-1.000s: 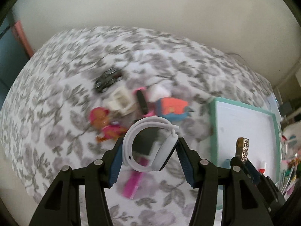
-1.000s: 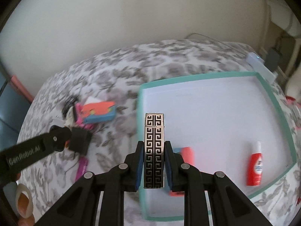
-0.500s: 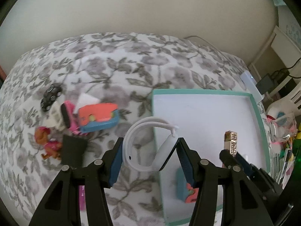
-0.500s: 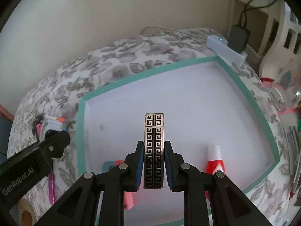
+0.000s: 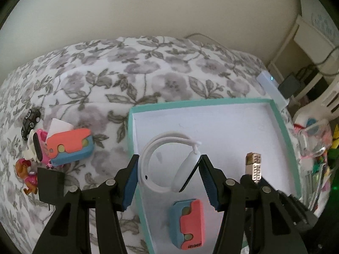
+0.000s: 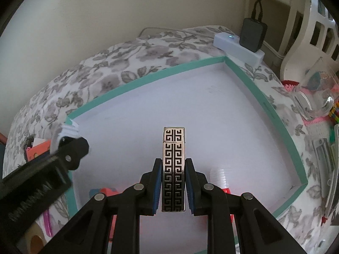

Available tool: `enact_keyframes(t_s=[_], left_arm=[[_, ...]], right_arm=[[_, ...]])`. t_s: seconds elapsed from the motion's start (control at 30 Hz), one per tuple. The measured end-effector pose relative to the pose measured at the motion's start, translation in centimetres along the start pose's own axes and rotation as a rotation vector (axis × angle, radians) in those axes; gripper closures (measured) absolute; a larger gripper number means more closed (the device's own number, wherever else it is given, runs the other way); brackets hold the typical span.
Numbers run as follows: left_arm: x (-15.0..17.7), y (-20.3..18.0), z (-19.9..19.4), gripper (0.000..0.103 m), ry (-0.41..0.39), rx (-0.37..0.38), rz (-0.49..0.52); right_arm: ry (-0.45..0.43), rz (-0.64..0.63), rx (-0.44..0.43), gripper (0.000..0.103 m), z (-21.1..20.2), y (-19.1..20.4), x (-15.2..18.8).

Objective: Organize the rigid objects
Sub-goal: 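Lift gold bar with right gripper while left gripper carries smartwatch over tray, then open right gripper to drop gold bar in tray while left releases smartwatch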

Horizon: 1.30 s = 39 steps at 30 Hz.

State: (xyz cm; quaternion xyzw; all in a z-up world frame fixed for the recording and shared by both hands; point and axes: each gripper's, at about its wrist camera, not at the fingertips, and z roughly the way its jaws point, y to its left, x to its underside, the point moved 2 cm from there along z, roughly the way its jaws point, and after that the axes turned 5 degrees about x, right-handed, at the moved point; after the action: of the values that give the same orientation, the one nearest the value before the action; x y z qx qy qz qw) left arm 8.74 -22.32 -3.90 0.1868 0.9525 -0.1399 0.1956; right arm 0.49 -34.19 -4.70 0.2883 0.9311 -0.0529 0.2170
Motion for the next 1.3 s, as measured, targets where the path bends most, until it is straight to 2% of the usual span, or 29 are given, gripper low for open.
enact_keyframes(t_s=[0.13,0.3,0.43,0.57,0.77,0.83,0.9,1.07,1.13,1.17,1.23,1.3], left_arm=[[0.4,0.1,0.8,0.045,0.026,0.021,-0.016],[0.9,0.6,1.3,0.045,0.047,-0.003,-0.011],[1.0,0.7,1.1,0.044,0.053,0.019,-0.025],[0.9,0.4,0.6,0.039,0.042,0.014,-0.005],[0.4,0.5,-1.2,0.038,0.011,0.017,-0.011],[0.1,0.7,-2.1,0.037,-0.008,0.006,-0.015],[-0.1,1.0,-2.8,0.030,-0.025,-0.002,-0.024],[-0.3,2.0,-4.3,0.028,-0.051,-0.034,-0.050],[-0.3,2.7,-4.7,0.020,-0.056,-0.050,-0.068],[-0.3,2.8,-4.8,0.019,-0.059,-0.054,-0.074],[-0.2,3.5,-5.0,0.019,-0.063,-0.071,-0.088],[-0.2,4.0,-5.0,0.019,-0.058,-0.088,-0.100]], right_arm=[[0.011,-0.005,0.000,0.081,0.2,0.0,0.2],[0.011,-0.010,0.012,0.081,0.1,-0.1,0.2],[0.009,-0.011,0.015,0.079,0.0,0.0,0.2],[-0.001,-0.010,0.013,0.079,-0.4,-0.1,0.1],[-0.046,-0.019,0.022,0.079,-2.3,0.1,-0.6],[-0.068,-0.022,0.021,0.079,-3.2,0.2,-0.8],[-0.088,-0.026,0.019,0.079,-4.0,0.3,-1.1],[-0.131,-0.031,0.025,0.079,-5.7,0.6,-1.5],[-0.144,-0.033,0.033,0.076,-6.2,0.6,-1.6],[-0.146,-0.034,0.035,0.074,-6.3,0.6,-1.6],[-0.151,-0.038,0.044,0.058,-6.6,0.7,-1.6],[-0.152,-0.043,0.048,0.050,-6.7,0.8,-1.6]])
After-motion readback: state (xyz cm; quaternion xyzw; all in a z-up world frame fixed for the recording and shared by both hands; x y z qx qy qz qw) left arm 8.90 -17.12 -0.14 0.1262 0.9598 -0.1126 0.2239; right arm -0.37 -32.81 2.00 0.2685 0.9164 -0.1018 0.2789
